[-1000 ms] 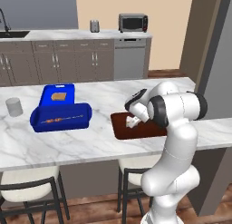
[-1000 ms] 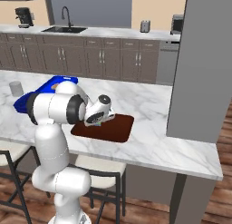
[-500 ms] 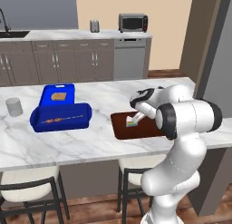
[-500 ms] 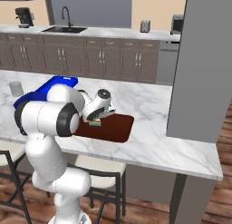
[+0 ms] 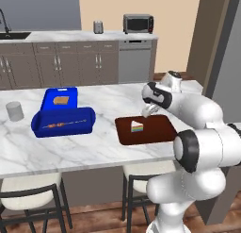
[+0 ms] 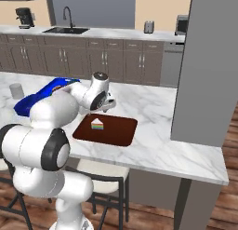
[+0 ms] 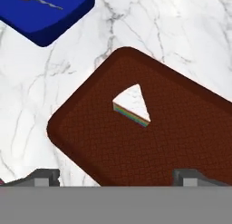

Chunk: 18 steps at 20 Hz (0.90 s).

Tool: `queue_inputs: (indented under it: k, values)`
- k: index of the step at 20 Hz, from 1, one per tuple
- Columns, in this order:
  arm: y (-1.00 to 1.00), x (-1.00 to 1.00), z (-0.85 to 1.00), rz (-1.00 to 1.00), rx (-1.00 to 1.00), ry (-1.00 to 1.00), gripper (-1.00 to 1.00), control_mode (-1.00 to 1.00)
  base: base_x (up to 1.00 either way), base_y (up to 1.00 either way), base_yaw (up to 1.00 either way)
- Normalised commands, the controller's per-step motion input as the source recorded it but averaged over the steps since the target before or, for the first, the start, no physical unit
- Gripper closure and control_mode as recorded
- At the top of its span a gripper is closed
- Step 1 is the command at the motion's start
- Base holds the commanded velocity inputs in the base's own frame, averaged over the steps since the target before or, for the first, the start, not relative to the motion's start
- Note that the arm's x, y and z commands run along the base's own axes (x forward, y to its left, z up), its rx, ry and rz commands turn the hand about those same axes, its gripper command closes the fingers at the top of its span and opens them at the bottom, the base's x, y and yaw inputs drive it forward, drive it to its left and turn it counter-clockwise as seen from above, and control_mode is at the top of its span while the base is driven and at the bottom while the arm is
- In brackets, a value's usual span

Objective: Take the cakes from the fridge and place them on the empty tray on the dining counter.

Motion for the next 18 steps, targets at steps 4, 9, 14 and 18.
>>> queue_inputs:
  k: [4,9,14,18]
  values:
    - [-0.23,-0.84,1.00,-0.14,0.01,0.22,-1.00,-1.00,0.00,0.00,0.00]
    - [-0.13,-1.00,1.00,-0.11,0.01,0.05,-1.00,-1.00,0.00,0.00,0.00]
    - [-0.01,-1.00,0.76,-0.22,-0.01,-0.15,-1.00,-1.00,0.00,0.00,0.00]
    - [0.08,-1.00,0.04,-0.24,-0.06,-0.57,-1.00,-1.00,0.00,0.00,0.00]
